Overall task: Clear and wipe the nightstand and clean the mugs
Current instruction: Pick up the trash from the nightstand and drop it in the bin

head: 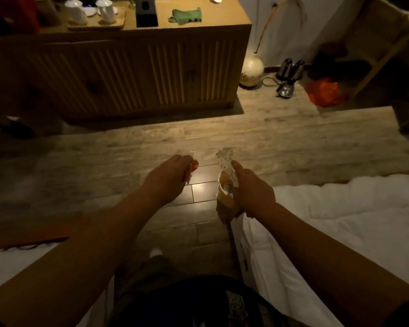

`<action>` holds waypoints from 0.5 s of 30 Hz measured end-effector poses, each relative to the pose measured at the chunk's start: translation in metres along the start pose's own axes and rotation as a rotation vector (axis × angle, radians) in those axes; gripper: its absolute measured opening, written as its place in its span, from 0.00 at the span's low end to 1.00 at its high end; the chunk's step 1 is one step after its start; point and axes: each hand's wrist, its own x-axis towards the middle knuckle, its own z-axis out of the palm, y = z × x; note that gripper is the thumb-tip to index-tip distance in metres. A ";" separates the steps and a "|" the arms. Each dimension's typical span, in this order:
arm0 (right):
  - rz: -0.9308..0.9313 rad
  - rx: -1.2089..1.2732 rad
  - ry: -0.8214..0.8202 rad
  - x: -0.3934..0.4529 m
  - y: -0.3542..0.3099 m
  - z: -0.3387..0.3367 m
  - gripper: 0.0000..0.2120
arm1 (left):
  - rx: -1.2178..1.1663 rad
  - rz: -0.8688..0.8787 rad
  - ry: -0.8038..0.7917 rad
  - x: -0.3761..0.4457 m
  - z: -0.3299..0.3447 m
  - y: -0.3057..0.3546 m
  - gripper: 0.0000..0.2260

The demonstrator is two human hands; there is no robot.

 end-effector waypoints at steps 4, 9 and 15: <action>0.045 0.033 0.051 0.047 0.022 -0.006 0.36 | -0.015 0.104 -0.021 0.071 0.014 -0.009 0.20; 0.321 0.152 0.059 0.133 0.052 0.010 0.39 | -0.020 0.260 -0.209 0.210 0.045 -0.033 0.23; 0.700 0.279 0.114 0.185 0.066 0.027 0.34 | -0.049 0.453 -0.440 0.324 0.079 -0.036 0.22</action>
